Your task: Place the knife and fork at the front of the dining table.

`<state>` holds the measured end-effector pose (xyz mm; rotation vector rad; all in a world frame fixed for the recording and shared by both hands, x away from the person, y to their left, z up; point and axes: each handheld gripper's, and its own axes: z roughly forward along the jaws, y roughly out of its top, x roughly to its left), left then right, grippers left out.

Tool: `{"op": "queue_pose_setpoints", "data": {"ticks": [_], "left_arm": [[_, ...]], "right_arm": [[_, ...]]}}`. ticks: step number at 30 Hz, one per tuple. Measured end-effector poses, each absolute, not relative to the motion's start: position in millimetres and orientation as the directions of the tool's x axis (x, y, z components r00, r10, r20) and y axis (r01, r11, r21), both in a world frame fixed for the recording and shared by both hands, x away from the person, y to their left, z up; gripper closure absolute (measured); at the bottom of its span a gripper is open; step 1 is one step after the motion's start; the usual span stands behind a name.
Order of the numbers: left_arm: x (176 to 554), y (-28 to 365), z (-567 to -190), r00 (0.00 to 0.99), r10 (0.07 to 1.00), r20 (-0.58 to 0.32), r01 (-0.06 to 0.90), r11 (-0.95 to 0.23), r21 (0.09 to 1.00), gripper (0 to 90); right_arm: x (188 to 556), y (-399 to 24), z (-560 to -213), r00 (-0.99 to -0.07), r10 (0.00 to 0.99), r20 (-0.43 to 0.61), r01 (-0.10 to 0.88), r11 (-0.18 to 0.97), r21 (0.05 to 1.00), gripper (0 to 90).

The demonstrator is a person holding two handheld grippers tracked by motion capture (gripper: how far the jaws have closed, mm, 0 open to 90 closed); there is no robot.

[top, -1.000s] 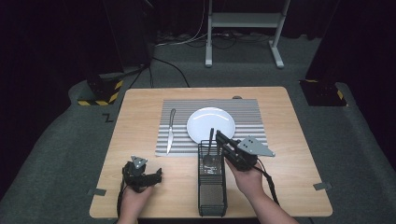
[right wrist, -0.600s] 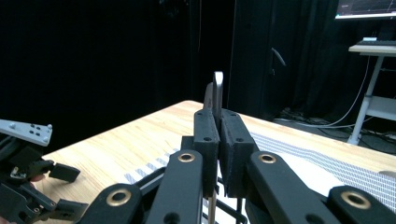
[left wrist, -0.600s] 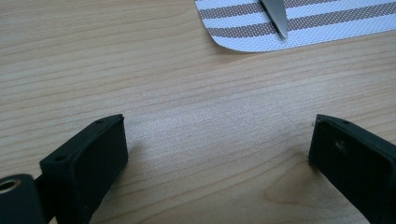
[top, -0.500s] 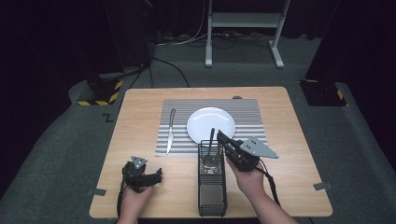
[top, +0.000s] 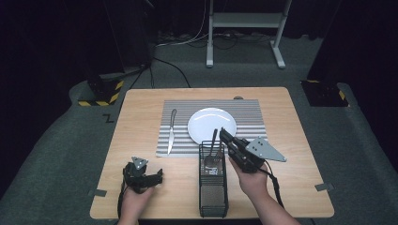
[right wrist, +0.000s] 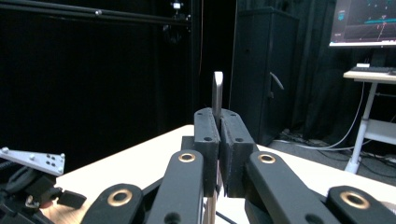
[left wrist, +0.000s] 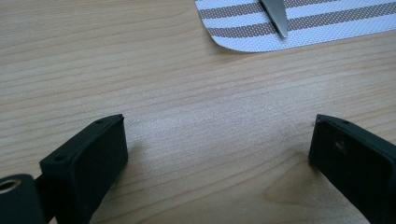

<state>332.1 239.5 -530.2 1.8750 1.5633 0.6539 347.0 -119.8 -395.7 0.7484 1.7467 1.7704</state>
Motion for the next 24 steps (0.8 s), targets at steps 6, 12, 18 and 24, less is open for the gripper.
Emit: {"op": "queue_pose_setpoints", "data": {"ticks": [6, 12, 18, 24], "left_arm": [[332, 239, -530, 0.183, 0.983, -0.008, 0.685, -0.122, 0.719, 4.5], [332, 239, -530, 0.183, 0.983, -0.008, 0.685, -0.121, 0.719, 4.6], [332, 239, -530, 0.183, 0.983, -0.008, 0.685, -0.122, 0.719, 4.6], [332, 239, -530, 0.183, 0.983, -0.008, 0.685, -0.121, 0.718, 4.6]], "right_arm": [[341, -122, -382, -0.706, 0.708, 0.02, -0.018, -0.047, 0.999, 86.8], [333, -128, -368, -0.705, 0.709, 0.016, -0.055, -0.077, 0.995, 86.7], [328, -139, -357, -0.692, 0.722, 0.022, -0.077, -0.104, 0.992, 86.8], [321, -158, -340, -0.689, 0.723, 0.055, -0.086, -0.158, 0.984, 86.8]]}}
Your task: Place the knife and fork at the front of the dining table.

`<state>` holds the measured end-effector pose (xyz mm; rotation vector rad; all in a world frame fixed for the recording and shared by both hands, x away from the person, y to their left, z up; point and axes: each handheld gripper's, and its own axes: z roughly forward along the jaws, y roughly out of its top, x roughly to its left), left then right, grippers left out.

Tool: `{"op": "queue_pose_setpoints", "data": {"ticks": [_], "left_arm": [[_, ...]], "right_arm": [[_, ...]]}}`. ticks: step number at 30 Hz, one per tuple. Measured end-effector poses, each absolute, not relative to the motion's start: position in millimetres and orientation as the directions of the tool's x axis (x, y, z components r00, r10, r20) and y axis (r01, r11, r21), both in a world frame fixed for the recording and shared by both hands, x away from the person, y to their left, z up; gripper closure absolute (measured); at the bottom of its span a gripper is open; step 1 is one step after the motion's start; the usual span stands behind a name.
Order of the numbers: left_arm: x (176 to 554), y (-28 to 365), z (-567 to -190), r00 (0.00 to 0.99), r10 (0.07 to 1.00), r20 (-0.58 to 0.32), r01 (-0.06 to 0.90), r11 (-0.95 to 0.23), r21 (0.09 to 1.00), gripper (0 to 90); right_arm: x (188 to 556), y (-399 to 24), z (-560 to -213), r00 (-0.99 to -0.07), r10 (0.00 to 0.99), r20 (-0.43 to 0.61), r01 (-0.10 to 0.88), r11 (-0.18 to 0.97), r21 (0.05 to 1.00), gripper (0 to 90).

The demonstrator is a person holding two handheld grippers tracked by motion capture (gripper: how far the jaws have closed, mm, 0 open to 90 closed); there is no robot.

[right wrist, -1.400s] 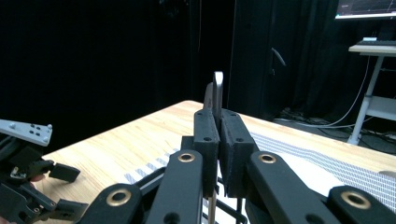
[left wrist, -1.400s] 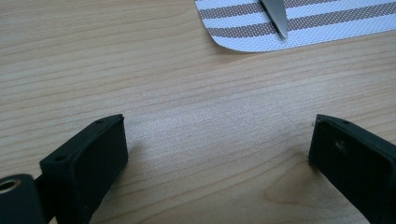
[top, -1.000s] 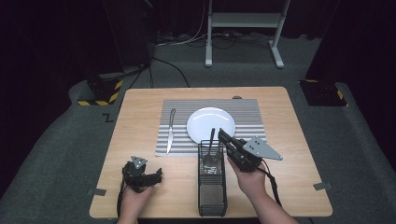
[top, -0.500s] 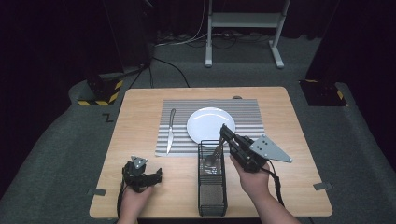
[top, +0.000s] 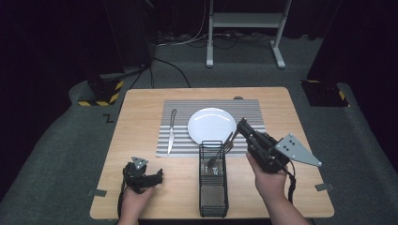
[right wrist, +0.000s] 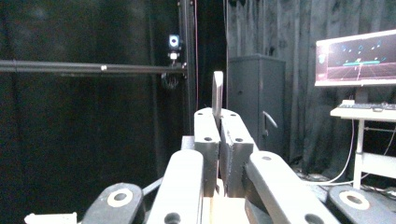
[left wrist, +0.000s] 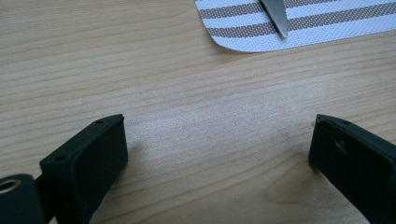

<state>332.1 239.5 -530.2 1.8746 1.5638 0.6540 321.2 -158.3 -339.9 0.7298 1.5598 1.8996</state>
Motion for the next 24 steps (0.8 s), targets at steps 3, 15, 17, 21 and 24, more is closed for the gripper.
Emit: {"op": "queue_pose_setpoints", "data": {"ticks": [3, 15, 17, 21, 24], "left_arm": [[332, 239, -530, 0.182, 0.983, -0.008, 0.685, -0.121, 0.719, 4.6], [332, 239, -530, 0.182, 0.983, -0.008, 0.685, -0.121, 0.719, 4.6], [332, 239, -530, 0.181, 0.983, -0.008, 0.685, -0.121, 0.719, 4.6], [332, 239, -530, 0.182, 0.983, -0.008, 0.685, -0.121, 0.719, 4.5], [332, 239, -530, 0.182, 0.983, -0.008, 0.685, -0.121, 0.719, 4.6]], "right_arm": [[314, -169, -331, -0.671, 0.741, 0.037, -0.118, -0.157, 0.981, 86.7], [322, -201, -347, -0.578, 0.816, 0.032, -0.109, -0.116, 0.987, 86.8], [327, -205, -355, -0.562, 0.826, 0.033, -0.097, -0.105, 0.99, 86.8], [341, -211, -372, -0.535, 0.844, 0.028, -0.067, -0.076, 0.995, 86.9], [356, -215, -388, -0.518, 0.854, 0.043, -0.028, -0.067, 0.997, 86.9]]}}
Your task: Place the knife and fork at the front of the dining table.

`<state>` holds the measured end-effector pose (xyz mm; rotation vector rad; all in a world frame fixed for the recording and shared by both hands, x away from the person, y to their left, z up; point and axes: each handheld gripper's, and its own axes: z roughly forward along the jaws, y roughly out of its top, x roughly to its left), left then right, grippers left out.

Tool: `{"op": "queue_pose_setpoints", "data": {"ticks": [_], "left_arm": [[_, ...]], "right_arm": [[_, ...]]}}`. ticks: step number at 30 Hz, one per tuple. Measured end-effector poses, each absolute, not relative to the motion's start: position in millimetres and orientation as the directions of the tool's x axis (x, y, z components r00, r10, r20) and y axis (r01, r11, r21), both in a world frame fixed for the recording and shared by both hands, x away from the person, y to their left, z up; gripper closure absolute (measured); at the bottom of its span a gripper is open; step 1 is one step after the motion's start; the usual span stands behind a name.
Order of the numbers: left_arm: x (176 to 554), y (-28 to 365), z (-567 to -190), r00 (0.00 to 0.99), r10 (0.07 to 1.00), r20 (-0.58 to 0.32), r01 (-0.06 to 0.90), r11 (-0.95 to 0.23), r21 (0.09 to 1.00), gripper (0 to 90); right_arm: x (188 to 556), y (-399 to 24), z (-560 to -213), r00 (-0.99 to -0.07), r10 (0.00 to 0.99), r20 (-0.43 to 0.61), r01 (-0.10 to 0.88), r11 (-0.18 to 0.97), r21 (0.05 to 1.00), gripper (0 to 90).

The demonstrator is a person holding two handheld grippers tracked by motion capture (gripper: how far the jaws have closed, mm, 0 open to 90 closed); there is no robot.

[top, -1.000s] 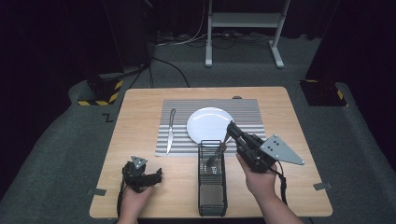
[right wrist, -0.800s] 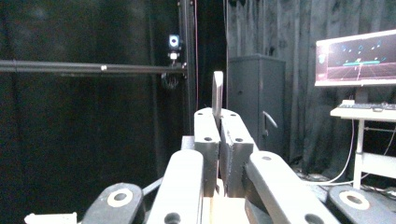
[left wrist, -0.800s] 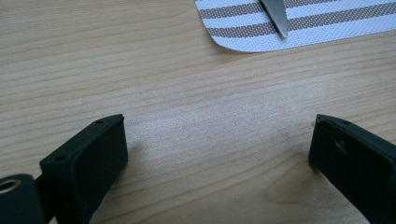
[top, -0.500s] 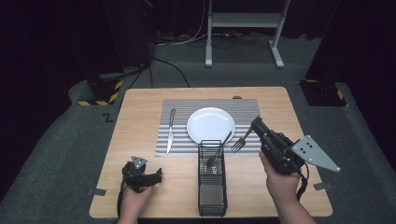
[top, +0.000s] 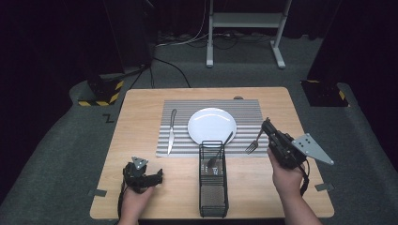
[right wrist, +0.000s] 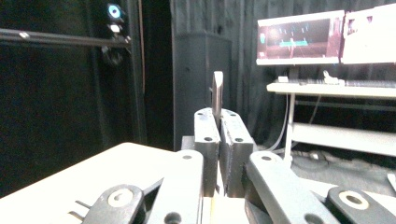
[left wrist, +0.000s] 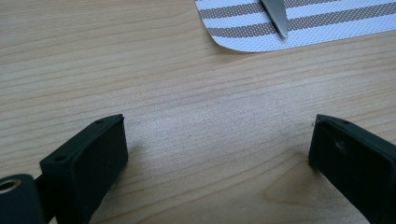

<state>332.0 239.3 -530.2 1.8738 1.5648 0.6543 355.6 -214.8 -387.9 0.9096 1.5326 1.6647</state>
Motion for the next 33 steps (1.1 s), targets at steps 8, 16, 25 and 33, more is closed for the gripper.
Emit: {"op": "queue_pose_setpoints", "data": {"ticks": [8, 16, 25, 33], "left_arm": [[332, 239, -530, 0.181, 0.983, -0.008, 0.685, -0.121, 0.719, 4.6], [332, 239, -530, 0.185, 0.983, -0.007, 0.685, -0.124, 0.718, 4.4], [332, 239, -530, 0.189, 0.982, -0.004, 0.685, -0.128, 0.717, 4.1], [332, 239, -530, 0.189, 0.982, -0.007, 0.685, -0.127, 0.718, 4.1]], "right_arm": [[390, -213, -417, -0.488, 0.87, 0.061, 0.059, -0.037, 0.998, 86.9], [415, -202, -433, -0.478, 0.876, 0.066, 0.124, -0.007, 0.992, 86.9], [432, -193, -446, -0.462, 0.882, 0.092, 0.167, -0.016, 0.986, 86.9], [453, -187, -446, -0.455, 0.883, 0.115, 0.202, -0.024, 0.979, 86.8]]}}
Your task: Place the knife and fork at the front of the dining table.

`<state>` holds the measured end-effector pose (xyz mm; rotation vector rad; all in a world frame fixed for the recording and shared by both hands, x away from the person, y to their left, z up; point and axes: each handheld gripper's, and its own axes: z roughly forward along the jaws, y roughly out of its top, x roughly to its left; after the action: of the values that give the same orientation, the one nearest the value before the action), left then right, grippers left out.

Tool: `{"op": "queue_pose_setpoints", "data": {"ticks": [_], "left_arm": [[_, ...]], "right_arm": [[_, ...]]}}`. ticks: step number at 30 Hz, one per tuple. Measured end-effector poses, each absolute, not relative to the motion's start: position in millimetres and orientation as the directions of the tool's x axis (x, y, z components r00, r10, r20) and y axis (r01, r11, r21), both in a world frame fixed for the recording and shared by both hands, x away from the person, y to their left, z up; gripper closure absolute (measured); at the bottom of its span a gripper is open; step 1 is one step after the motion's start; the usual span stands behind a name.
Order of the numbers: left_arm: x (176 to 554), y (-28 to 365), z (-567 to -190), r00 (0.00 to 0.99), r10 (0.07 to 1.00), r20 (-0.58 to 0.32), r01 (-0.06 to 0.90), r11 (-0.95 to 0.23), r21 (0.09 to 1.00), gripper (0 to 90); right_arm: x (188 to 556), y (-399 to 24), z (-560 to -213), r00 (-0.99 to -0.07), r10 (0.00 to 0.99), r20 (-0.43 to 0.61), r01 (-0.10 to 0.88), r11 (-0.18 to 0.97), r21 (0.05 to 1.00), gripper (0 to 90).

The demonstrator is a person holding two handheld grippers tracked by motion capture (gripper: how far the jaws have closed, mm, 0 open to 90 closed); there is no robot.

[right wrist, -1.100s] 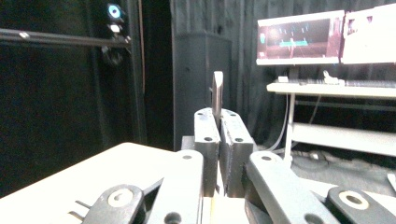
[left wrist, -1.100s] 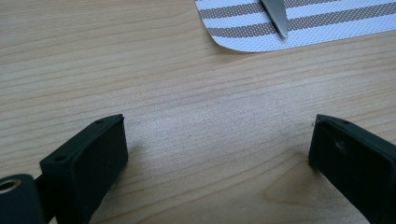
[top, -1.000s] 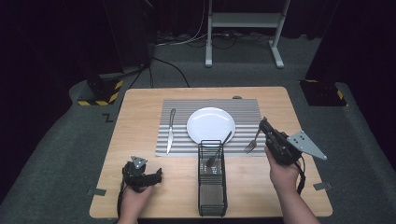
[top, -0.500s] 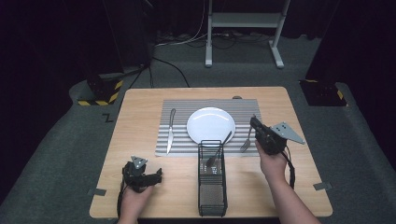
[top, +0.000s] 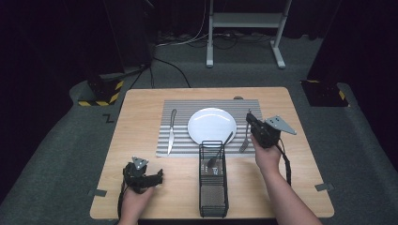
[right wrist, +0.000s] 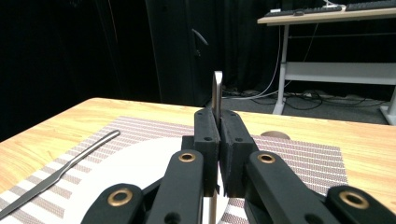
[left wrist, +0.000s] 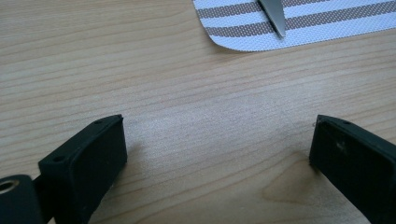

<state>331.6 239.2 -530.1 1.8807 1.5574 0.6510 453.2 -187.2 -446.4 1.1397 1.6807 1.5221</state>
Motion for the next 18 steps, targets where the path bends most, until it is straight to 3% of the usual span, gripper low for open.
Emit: {"op": "queue_pose_setpoints", "data": {"ticks": [18], "left_arm": [[331, 239, -530, 0.198, 0.98, -0.009, 0.683, -0.131, 0.718, 3.9]], "right_arm": [[493, -174, -458, -0.423, 0.896, 0.136, 0.255, -0.027, 0.966, 86.2]]}}
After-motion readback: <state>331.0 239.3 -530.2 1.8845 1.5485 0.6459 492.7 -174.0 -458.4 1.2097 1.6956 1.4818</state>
